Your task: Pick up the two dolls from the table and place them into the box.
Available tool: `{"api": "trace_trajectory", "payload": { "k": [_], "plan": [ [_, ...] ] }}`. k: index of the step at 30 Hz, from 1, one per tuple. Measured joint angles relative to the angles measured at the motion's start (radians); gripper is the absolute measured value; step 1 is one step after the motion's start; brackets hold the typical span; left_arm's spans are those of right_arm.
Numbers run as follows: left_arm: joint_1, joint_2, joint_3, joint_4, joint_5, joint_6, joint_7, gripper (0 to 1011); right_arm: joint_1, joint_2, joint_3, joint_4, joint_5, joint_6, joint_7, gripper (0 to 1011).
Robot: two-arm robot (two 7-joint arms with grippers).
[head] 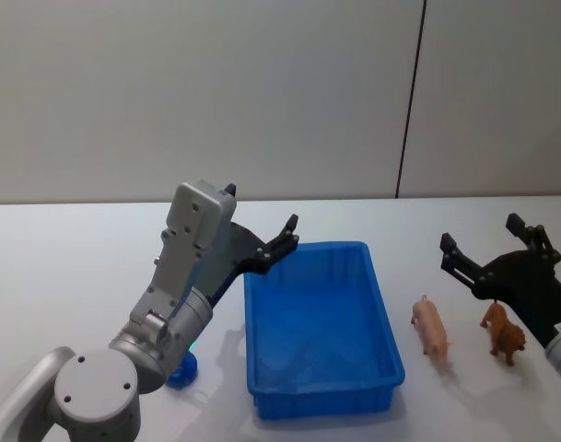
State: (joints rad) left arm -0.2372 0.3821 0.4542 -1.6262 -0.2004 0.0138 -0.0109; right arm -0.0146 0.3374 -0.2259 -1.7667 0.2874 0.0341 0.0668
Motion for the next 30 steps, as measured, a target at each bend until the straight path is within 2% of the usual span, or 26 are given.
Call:
{"api": "trace_trajectory", "payload": {
  "k": [17,21,30],
  "plan": [
    [0.0,0.0,0.0,0.0,0.0,0.0,0.0,1003,-0.013,0.01,0.005,-0.007,0.001,-0.001,-0.005,1001],
    [0.0,0.0,0.0,0.0,0.0,0.0,0.0,1003,-0.036,0.027,0.015,-0.023,0.01,-0.003,-0.02,1001],
    [0.0,0.0,0.0,0.0,0.0,0.0,0.0,1003,-0.129,0.091,0.055,-0.074,0.046,0.002,-0.088,1001]
  ]
}}
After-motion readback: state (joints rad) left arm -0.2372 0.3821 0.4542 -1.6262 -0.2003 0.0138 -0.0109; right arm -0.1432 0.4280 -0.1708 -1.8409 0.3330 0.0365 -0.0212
